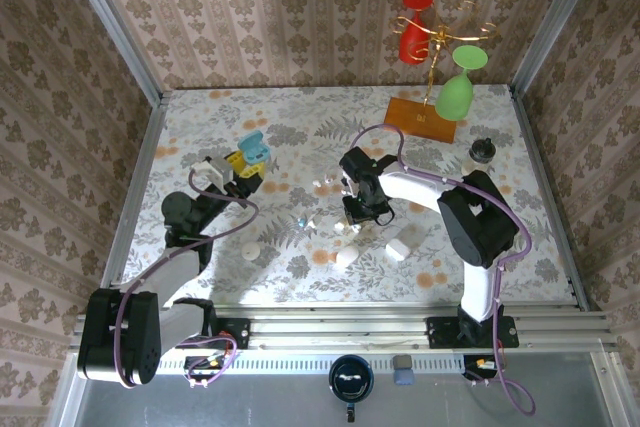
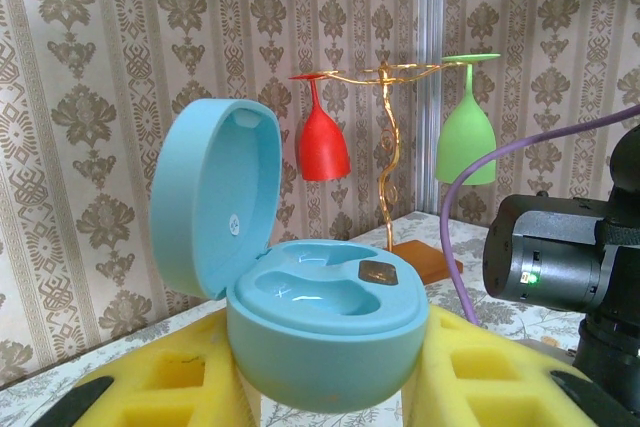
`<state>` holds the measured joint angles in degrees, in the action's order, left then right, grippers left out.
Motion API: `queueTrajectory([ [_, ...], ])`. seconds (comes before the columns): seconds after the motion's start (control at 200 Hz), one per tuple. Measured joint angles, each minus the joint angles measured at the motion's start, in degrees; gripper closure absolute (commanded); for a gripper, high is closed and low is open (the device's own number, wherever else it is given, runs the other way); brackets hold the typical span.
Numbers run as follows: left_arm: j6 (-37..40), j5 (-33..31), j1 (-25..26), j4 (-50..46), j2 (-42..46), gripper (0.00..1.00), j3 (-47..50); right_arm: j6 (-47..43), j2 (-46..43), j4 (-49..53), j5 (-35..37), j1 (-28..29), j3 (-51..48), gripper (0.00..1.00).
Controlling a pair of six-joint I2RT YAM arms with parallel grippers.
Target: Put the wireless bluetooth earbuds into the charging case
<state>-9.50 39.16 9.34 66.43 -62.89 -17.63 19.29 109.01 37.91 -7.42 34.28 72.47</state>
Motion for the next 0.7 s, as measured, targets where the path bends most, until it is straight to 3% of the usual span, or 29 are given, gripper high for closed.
queueTrajectory([
  [0.415, 0.0, 0.0, 0.1, 0.0, 0.0, 0.76, 0.0, 1.4, -9.7, -8.5, 1.3, -1.4, -7.8, 0.81],
  [0.7, 0.0, 0.0, 0.4, 0.0, 0.0, 0.76, 0.0, 1.7, -5.0, -9.8, 0.5, -2.2, -7.8, 0.80],
])
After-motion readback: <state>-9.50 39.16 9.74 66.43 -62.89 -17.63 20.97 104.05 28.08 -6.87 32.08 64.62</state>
